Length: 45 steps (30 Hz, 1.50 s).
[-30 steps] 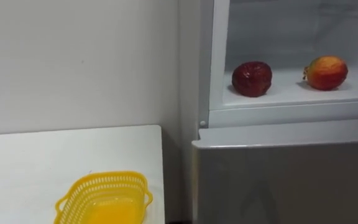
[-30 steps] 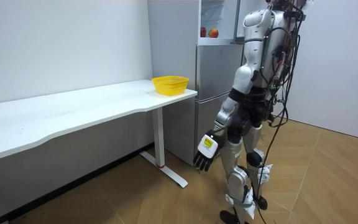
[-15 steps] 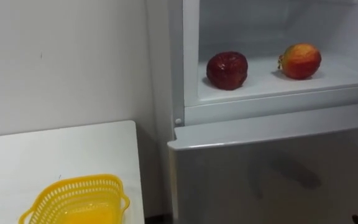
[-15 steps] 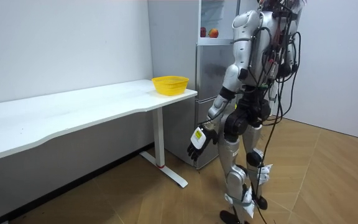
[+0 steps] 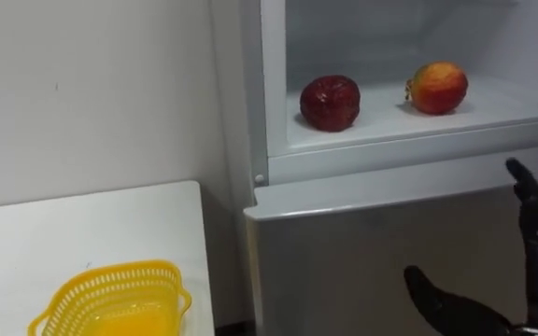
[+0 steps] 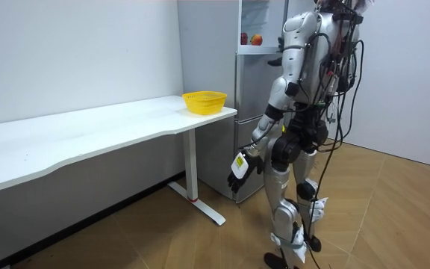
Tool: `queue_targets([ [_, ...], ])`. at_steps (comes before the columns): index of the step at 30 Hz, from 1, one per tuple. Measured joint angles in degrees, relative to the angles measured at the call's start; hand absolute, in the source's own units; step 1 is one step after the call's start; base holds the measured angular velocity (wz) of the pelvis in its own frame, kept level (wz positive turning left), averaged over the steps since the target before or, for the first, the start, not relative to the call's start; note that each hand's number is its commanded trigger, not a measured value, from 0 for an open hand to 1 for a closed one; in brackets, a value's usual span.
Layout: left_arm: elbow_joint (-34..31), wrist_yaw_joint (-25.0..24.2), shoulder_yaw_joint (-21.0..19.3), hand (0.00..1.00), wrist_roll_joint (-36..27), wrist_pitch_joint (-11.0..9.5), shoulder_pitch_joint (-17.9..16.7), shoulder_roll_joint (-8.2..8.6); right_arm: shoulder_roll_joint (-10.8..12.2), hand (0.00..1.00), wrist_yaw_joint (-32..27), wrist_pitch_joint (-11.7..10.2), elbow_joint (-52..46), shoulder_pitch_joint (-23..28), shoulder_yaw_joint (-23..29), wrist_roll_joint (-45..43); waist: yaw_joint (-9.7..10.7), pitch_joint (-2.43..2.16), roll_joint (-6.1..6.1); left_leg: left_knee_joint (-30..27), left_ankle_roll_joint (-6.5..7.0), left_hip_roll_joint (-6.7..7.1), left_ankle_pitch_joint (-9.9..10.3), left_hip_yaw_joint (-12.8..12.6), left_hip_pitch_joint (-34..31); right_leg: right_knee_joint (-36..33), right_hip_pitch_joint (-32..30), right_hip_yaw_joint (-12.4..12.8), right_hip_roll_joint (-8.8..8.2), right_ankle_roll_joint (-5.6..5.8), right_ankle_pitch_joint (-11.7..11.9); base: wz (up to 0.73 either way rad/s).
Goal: Retrieve from the upper fridge
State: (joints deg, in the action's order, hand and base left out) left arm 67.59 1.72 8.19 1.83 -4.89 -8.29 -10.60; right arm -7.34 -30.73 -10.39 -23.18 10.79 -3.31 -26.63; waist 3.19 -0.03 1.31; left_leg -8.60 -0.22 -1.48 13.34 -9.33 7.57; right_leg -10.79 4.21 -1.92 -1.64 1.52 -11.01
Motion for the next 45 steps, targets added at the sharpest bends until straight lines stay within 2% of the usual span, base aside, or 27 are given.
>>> queue_targets([
  [5, -0.05, 0.01, -0.19, 0.0, -0.15, -0.38, -0.04, -0.22, -0.07, 0.0, -4.11, -2.16, -0.35, -0.76, -0.14, -3.55, -2.21, -0.01, -0.91, -0.08, 0.01, 0.01, -0.01, 0.37, -0.02, -0.14, 0.12, -0.49, -0.08, 0.01, 0.07, 0.03],
  [9, 0.02, -0.05, -0.29, 0.0, 0.02, -0.39, -0.02, -0.41, -0.11, 0.0, -6.74, -2.38, -0.35, -1.19, -0.51, -5.65, -2.89, 0.01, -1.27, -0.16, 0.01, 0.03, -0.01, 1.27, -0.06, -0.03, 0.59, -1.53, -0.14, 0.01, 0.06, 0.11],
  [12, -0.15, -0.07, -0.73, 0.0, 0.11, -0.26, 0.02, -0.34, -0.77, 0.0, -8.57, -2.34, -0.28, -4.3, -0.75, -5.51, -3.96, 0.01, -1.47, -0.19, 0.01, 0.01, -0.01, 1.55, -0.06, 0.03, 0.74, -2.07, -0.16, 0.01, 0.07, 0.05],
  [14, -0.23, -0.01, -1.27, 0.0, 0.08, 0.08, 0.04, -0.37, -2.43, 0.0, -8.96, -2.32, 0.1, -7.14, -1.08, -4.22, -4.78, 0.0, -1.91, -0.29, 0.01, 0.0, -0.01, 1.88, -0.05, 0.07, 0.94, -3.17, -0.26, 0.01, 0.07, 0.08],
  [16, -0.37, 0.04, -1.38, 0.0, 0.04, 0.16, 0.02, -0.48, -2.61, 0.0, -9.21, -2.34, 0.5, -8.85, -0.98, -3.58, -5.01, 0.02, -2.25, -0.56, 0.01, 0.0, -0.01, 2.28, 0.0, 0.2, 1.3, -3.47, -0.28, 0.0, 0.07, 0.11],
  [21, -0.32, -0.57, -3.58, 0.0, 0.51, 0.83, -0.19, -0.51, -2.98, 0.0, -9.27, -2.26, 3.85, -12.76, 0.66, -2.3, -5.07, 0.02, -2.78, -0.69, 0.0, 0.03, -0.01, 4.14, -0.19, 0.4, 2.13, -6.09, -0.47, 0.0, 0.07, 0.19],
  [27, -0.43, -1.16, -4.99, 0.0, 2.94, 1.42, -0.19, -0.61, -5.73, 0.0, -9.34, -2.01, 6.75, -18.38, 3.38, -0.49, -5.28, 0.1, -3.55, -0.79, -0.22, 0.1, -0.16, 5.22, -0.31, 1.1, 2.64, -7.69, -0.54, 0.0, 0.07, 0.1],
  [29, -0.72, -1.24, -6.4, 0.0, 4.64, 2.25, -0.32, -0.59, -6.69, 0.0, -9.35, -1.99, 9.2, -20.36, 5.02, -0.02, -5.57, 0.12, -4.06, -0.79, -0.27, 0.1, -0.21, 5.72, -0.27, 1.1, 2.71, -7.75, -0.52, 0.0, 0.07, 0.06],
  [36, -1.18, -2.22, -7.54, 0.0, 6.22, 3.83, -0.38, -0.62, -7.2, 0.0, -8.33, 0.51, 15.41, -23.17, 7.08, 3.86, -6.92, 0.12, -4.57, -0.79, -0.28, 0.13, -0.22, 6.7, -0.46, 1.1, 2.78, -7.98, -0.51, 0.0, 0.07, 0.03],
  [42, -2.76, -2.34, -7.53, 0.0, 8.1, 5.43, -0.92, -0.83, -7.87, 0.0, -6.57, 2.03, 20.27, -25.99, 6.92, 4.08, -7.06, 0.23, -4.88, -0.92, -0.34, 0.12, -0.26, 8.07, -0.72, 1.16, 3.19, -9.68, -0.53, 0.0, 0.07, 0.11],
  [43, -3.67, -2.36, -7.5, 0.0, 8.98, 5.72, -1.12, -0.87, -8.21, 0.0, -6.0, 2.76, 21.28, -26.19, 6.88, 4.47, -7.28, 0.3, -5.05, -0.92, -0.34, 0.12, -0.26, 8.15, -0.62, 1.15, 3.3, -9.84, -0.53, 0.0, 0.07, 0.06],
  [45, -4.03, -2.37, -7.58, 0.0, 9.2, 5.88, -1.17, -0.86, -8.46, 0.0, -5.87, 2.88, 22.77, -26.83, 6.97, 6.03, -8.19, 0.36, -5.12, -0.92, -0.35, 0.1, -0.27, 8.25, -0.44, 1.18, 3.42, -10.25, -0.55, 0.01, 0.07, 0.0],
])
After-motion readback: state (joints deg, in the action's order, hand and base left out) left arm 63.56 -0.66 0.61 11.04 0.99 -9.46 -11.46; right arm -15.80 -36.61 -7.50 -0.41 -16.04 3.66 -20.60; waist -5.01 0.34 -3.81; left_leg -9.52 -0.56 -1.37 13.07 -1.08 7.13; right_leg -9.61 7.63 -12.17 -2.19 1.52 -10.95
